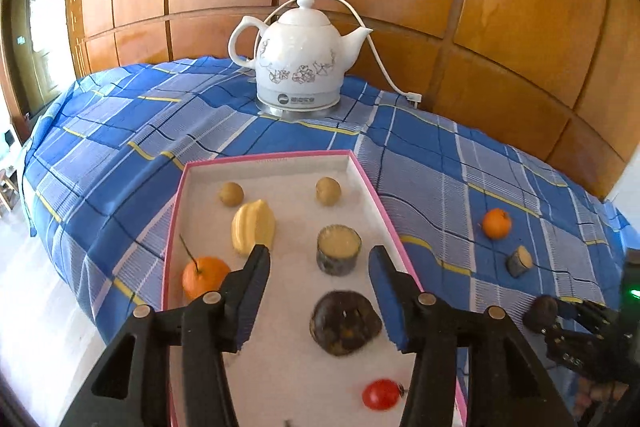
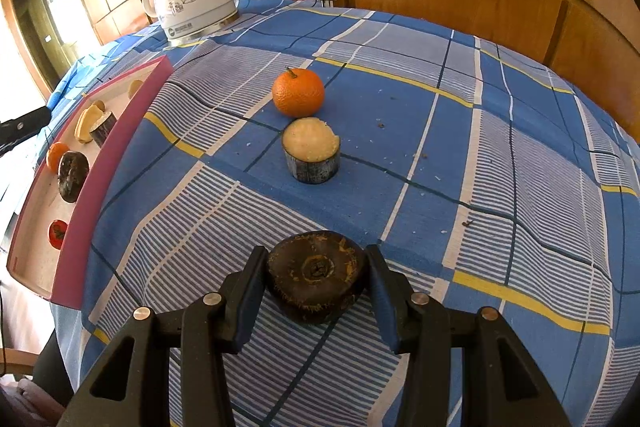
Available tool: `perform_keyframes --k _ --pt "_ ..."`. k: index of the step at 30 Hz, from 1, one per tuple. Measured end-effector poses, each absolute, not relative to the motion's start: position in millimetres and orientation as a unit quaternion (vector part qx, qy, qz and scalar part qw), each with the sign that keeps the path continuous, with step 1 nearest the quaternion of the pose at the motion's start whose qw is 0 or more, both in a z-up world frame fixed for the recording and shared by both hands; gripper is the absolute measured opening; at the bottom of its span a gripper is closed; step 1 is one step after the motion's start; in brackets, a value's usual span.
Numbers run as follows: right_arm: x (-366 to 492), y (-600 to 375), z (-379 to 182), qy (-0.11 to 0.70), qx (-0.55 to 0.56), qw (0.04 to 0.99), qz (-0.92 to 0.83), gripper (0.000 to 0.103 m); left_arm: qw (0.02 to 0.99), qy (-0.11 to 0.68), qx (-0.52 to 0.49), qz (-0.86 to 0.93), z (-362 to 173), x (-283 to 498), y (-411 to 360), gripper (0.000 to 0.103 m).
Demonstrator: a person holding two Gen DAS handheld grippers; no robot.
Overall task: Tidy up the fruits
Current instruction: 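Hold the dark brown fruit in the right tool and swing it toward the tray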
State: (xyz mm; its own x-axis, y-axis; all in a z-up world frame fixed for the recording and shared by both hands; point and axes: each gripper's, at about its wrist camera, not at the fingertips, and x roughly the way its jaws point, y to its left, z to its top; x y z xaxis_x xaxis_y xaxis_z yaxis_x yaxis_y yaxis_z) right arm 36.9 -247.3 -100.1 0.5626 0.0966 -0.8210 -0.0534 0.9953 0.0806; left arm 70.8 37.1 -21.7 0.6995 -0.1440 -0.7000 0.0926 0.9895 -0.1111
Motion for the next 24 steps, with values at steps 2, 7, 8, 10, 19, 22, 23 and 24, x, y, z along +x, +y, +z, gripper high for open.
perform_keyframes --k 2,7,8,10,19,22,23,24 --pt "37 -248 -100 0.465 0.024 0.884 0.041 0.049 0.92 0.384 -0.034 -0.068 -22 66 36 0.052" --pt "37 -248 -100 0.464 0.027 0.884 0.039 0.049 0.919 0.387 -0.037 -0.07 -24 58 37 0.052" --pt "37 -249 -100 0.464 0.028 0.884 0.038 0.049 0.919 0.387 -0.037 -0.069 -24 57 38 0.052" --pt "37 -249 -100 0.464 0.028 0.885 0.037 0.049 0.918 0.387 -0.039 -0.069 -24 55 39 0.052" --pt "39 -247 -100 0.468 0.025 0.883 0.032 0.049 0.917 0.391 -0.04 -0.067 -25 51 42 0.052" --pt "40 -247 -99 0.47 0.024 0.882 0.031 0.049 0.917 0.391 -0.041 -0.064 -26 49 46 0.052" --pt "40 -246 -99 0.471 0.023 0.881 0.031 0.049 0.917 0.392 -0.043 -0.063 -26 48 47 0.052" --pt "40 -246 -99 0.471 0.022 0.881 0.03 0.049 0.917 0.392 -0.044 -0.062 -26 47 48 0.052"
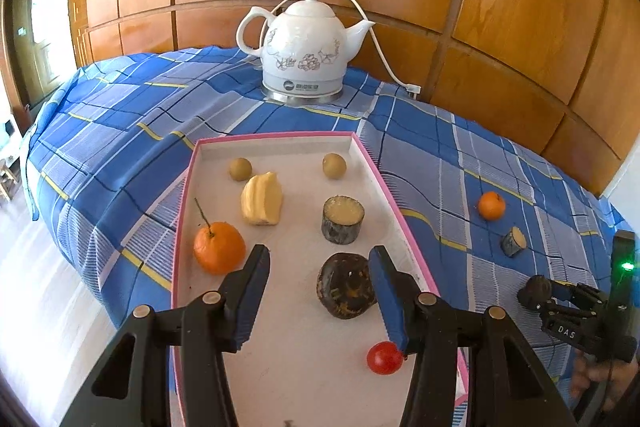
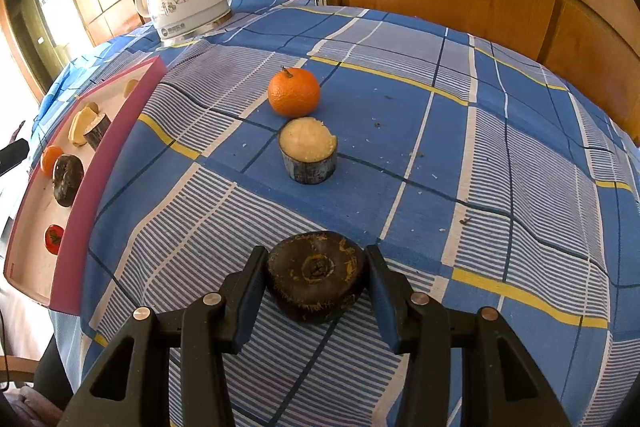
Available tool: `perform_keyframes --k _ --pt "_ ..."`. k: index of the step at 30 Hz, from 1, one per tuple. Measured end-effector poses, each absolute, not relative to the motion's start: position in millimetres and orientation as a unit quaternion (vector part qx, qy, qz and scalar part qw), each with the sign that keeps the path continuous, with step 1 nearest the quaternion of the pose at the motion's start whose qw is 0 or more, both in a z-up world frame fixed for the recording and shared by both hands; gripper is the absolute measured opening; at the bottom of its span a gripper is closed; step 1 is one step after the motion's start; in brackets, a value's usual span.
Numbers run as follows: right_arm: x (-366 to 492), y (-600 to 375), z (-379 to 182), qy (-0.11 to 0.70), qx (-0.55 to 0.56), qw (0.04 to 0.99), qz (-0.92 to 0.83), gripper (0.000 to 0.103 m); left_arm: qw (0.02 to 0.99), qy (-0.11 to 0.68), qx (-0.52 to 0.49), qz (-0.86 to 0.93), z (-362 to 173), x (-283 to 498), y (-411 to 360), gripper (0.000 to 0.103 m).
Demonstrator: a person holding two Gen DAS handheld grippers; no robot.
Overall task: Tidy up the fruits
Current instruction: 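Hold the dark brown fruit in the right tool and swing it toward the tray, then lower the dark brown fruit into the tray and open the right tool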
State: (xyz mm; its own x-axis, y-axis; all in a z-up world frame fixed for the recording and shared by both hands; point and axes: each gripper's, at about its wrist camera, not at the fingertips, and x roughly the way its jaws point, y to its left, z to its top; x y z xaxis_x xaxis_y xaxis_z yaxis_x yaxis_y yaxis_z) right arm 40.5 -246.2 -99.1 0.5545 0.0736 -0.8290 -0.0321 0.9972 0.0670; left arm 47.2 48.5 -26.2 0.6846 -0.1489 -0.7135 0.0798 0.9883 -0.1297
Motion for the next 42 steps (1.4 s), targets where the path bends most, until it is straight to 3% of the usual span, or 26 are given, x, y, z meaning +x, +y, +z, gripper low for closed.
perform_keyframes --k 13,29,42 --pt "42 -243 -73 0.465 0.046 0.884 0.035 0.049 0.914 0.398 -0.073 -0.023 -33 33 86 0.052" --pt "86 -104 -31 0.441 -0.02 0.866 0.234 0.049 0.922 0.375 -0.09 0.008 -23 28 111 0.052" --pt "123 -25 -28 0.433 -0.064 0.855 0.278 0.049 0.92 0.377 -0.1 0.015 -25 28 121 0.052"
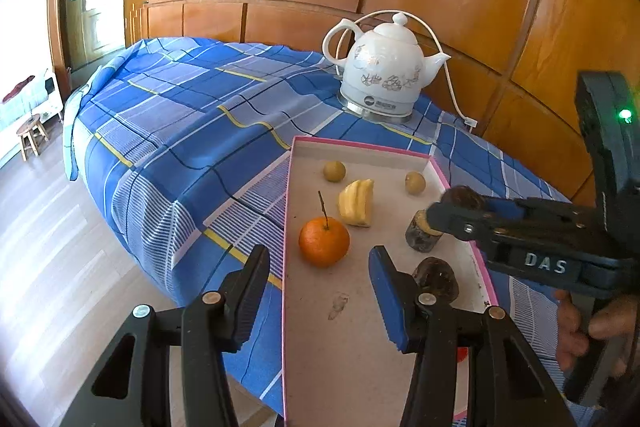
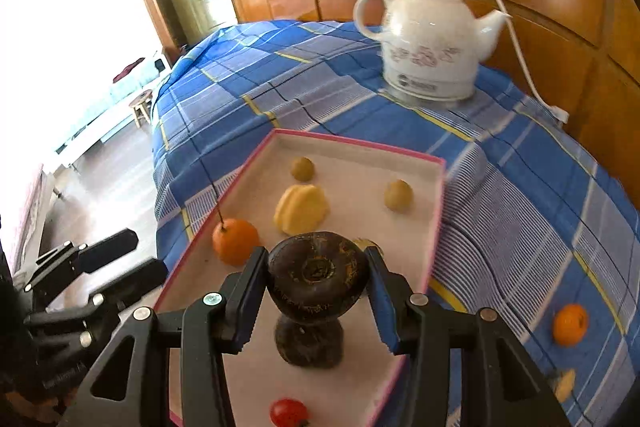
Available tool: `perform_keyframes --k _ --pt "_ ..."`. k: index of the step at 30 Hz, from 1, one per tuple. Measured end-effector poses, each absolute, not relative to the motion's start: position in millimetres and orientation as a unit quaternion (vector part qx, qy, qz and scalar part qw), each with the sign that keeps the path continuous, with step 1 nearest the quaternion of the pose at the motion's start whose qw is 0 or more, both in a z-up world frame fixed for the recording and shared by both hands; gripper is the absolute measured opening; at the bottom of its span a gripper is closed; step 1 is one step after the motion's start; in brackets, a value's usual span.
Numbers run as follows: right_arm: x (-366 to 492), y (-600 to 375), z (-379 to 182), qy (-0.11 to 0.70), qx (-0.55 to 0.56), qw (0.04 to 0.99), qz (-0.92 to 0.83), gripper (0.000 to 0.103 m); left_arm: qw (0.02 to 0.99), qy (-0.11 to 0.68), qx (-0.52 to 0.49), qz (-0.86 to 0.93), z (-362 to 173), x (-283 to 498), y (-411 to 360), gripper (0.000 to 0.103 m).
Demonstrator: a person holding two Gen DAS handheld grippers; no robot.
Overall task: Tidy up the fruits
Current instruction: 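Lower the dark brown fruit into the tray and open the right tool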
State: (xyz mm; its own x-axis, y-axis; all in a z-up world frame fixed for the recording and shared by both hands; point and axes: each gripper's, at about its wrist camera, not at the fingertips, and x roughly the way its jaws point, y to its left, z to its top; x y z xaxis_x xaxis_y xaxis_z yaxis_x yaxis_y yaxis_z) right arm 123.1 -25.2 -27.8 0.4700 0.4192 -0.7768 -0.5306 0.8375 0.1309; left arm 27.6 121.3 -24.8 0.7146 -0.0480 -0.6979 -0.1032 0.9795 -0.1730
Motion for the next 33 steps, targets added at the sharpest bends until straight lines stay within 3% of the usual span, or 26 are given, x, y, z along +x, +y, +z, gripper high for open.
perform_keyframes --k 26,33 --pt "139 -2 -61 0.472 -0.086 0.836 0.268 0.049 0.917 0.383 -0.112 0.014 -28 29 124 0.052" --pt "135 -17 -54 0.463 -0.059 0.845 0.261 0.055 0.918 0.381 -0.109 0.013 -27 27 122 0.052"
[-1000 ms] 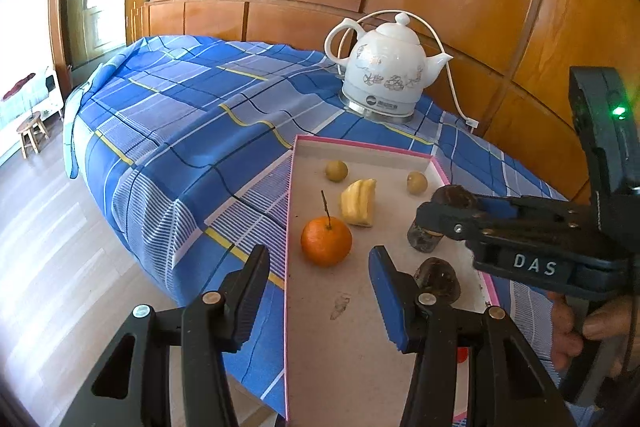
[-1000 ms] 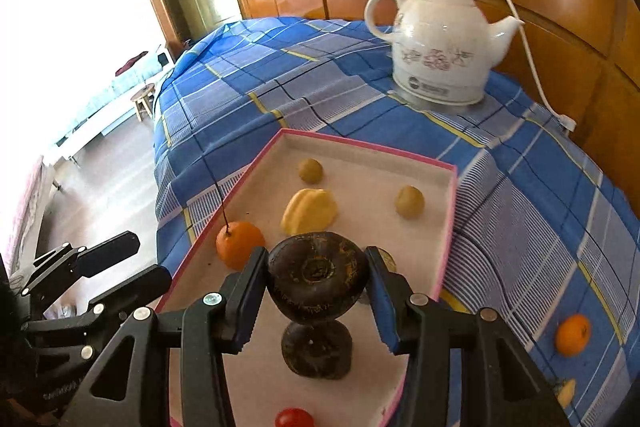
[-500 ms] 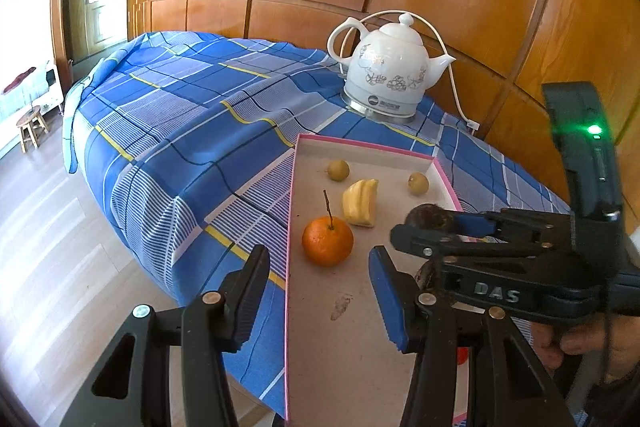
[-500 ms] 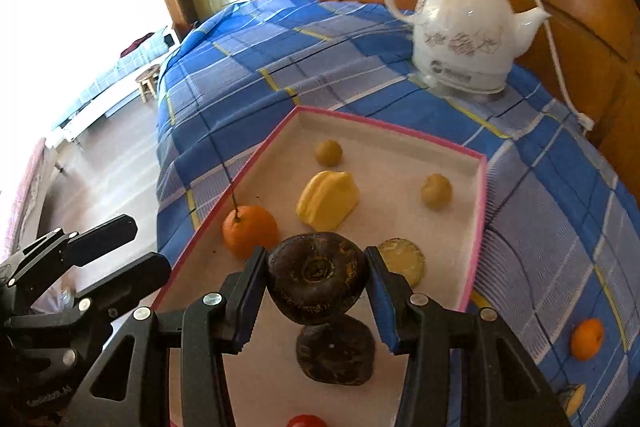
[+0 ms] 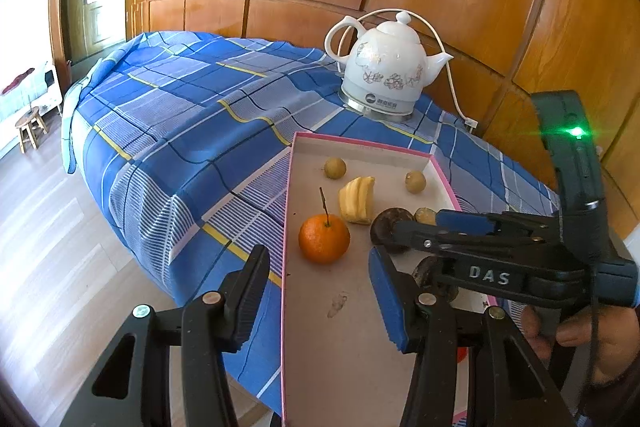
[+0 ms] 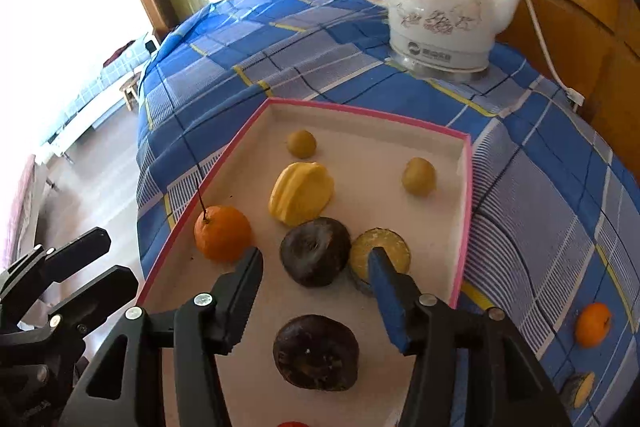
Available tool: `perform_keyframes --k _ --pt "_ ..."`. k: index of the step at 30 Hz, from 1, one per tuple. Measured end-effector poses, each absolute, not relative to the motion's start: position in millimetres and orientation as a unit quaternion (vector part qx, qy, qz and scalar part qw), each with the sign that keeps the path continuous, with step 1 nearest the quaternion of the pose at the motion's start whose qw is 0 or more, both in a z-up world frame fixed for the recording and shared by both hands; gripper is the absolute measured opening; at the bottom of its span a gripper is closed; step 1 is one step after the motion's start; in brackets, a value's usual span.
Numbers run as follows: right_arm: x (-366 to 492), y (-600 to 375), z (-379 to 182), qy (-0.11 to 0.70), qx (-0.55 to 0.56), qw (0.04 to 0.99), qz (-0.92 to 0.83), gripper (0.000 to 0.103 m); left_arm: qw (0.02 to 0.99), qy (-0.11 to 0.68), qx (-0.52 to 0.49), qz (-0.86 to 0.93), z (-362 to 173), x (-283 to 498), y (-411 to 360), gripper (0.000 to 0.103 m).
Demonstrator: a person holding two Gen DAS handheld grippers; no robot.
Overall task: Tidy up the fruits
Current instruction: 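Lower the dark brown fruit into the tray and open the right tool, then move both tools back toward the orange and yellow-topped chunk on the bedspread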
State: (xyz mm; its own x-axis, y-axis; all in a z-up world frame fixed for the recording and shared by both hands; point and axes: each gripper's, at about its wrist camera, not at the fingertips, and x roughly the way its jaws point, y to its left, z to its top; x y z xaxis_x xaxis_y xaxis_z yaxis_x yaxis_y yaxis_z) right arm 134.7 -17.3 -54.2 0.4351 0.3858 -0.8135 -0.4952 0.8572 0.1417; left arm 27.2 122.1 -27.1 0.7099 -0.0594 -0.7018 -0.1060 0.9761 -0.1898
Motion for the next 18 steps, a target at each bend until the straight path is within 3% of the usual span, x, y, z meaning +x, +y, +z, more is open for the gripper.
perform_keyframes --k 18 --pt "88 -81 -30 0.419 -0.041 0.882 0.211 0.055 0.921 0.38 -0.083 -0.006 -24 24 105 0.052"
